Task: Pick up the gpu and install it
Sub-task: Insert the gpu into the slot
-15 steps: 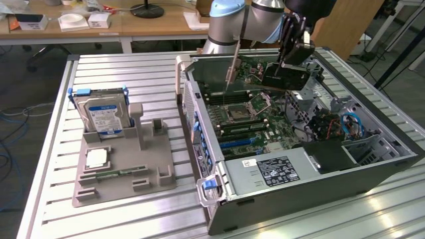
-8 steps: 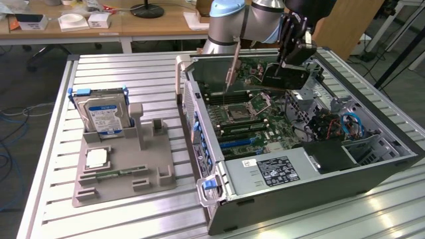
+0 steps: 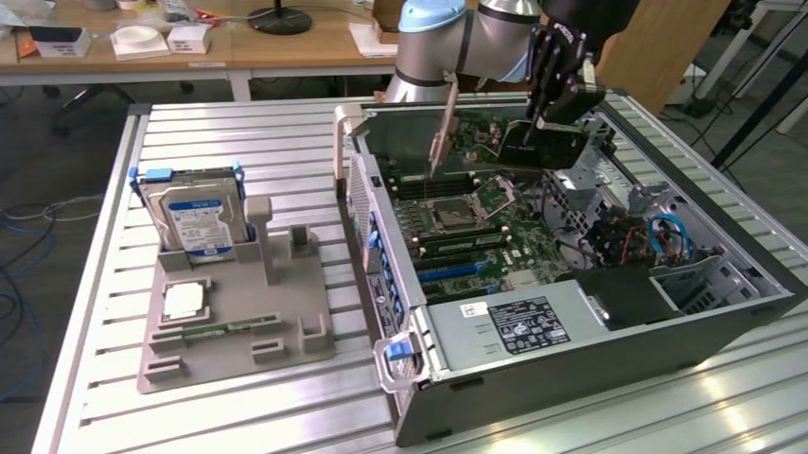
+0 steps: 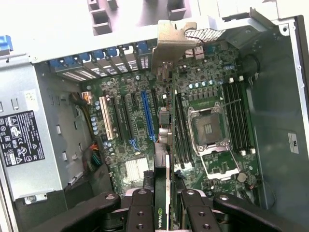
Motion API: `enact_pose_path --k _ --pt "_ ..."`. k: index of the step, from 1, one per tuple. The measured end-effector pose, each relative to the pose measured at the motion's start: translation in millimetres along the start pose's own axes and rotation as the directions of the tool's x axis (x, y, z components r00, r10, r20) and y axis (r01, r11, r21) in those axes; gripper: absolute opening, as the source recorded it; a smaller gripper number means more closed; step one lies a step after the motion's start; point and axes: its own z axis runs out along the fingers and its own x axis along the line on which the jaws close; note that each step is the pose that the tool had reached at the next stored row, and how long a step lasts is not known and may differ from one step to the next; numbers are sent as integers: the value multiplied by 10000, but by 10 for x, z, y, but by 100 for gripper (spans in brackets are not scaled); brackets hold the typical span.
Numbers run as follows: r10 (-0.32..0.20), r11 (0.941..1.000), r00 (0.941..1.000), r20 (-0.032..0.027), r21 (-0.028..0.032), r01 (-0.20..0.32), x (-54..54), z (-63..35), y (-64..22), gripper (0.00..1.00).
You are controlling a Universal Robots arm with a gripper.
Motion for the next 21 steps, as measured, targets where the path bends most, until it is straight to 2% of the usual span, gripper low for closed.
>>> enact_pose_path --k 10,21 --pt "-646 9979 9979 -7 -10 646 0 0 0 26" --pt "-1300 9915 9915 -14 -21 1300 0 0 0 26"
